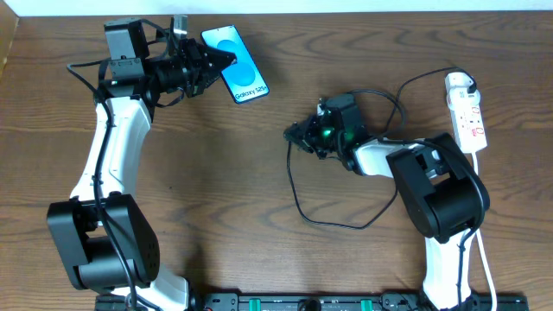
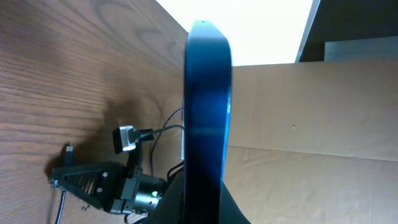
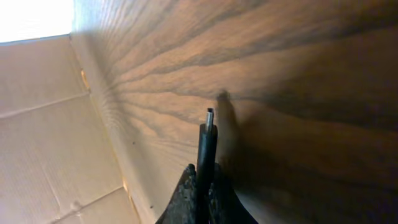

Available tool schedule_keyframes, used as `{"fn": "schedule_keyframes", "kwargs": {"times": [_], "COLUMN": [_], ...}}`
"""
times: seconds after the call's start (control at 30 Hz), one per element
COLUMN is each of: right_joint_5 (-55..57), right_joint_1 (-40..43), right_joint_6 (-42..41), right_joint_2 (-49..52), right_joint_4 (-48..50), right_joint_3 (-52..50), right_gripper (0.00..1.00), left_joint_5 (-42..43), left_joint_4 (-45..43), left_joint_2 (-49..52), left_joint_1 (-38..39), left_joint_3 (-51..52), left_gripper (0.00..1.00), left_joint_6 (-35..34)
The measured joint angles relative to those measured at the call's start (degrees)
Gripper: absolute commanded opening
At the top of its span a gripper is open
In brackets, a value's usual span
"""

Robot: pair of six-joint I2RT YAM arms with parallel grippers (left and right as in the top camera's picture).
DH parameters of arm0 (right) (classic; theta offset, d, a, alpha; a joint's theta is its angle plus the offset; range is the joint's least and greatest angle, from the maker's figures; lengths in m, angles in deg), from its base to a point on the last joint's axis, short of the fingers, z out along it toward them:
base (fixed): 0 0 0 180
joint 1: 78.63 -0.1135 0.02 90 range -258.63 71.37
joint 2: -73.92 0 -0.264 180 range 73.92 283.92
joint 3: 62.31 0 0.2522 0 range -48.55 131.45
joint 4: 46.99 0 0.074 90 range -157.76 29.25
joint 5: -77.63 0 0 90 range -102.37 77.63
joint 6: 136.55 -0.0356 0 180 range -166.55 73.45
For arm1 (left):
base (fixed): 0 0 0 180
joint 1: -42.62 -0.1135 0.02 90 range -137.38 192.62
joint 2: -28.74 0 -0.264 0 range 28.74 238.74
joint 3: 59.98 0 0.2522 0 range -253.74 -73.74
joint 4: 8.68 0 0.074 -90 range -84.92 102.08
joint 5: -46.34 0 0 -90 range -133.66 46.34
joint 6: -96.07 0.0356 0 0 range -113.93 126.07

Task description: Plug charger to phone and switch on socket

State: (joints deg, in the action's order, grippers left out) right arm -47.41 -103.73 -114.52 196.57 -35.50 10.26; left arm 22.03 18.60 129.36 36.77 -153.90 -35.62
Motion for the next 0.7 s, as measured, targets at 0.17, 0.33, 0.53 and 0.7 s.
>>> {"fn": "schedule_keyframes", "kwargs": {"times": [0.17, 0.33, 0.53, 0.7], "right_joint_5": [-9.4, -25.1, -35.6, -39.5], "right_joint_1": [4.2, 6.2, 6.2, 6.0], "right_joint_6": [4.0, 7.1, 5.5, 4.0], "right_joint_2": [0.2, -2.0, -11.6, -17.5], "right_joint_4": [9.8, 15.6, 21.2, 22.2], "right_joint_3": [-0.2, -0.2, -0.1, -0.1], "right_gripper": [0.01, 0.01, 0.01, 0.01], "left_joint_5": [0.0, 3.6, 9.2, 10.7], "left_joint_4": [0.0, -7.1, -21.2, -27.1], "left_joint_2": [0.0, 0.0, 0.0, 0.0], "left_joint_1": [0.0, 0.0, 0.0, 0.0], "left_joint_3": [0.0, 0.1, 0.1, 0.1], "left_gripper": [0.07, 0.07, 0.07, 0.08], "left_joint_6": [0.0, -1.2, -10.7, -18.2]}}
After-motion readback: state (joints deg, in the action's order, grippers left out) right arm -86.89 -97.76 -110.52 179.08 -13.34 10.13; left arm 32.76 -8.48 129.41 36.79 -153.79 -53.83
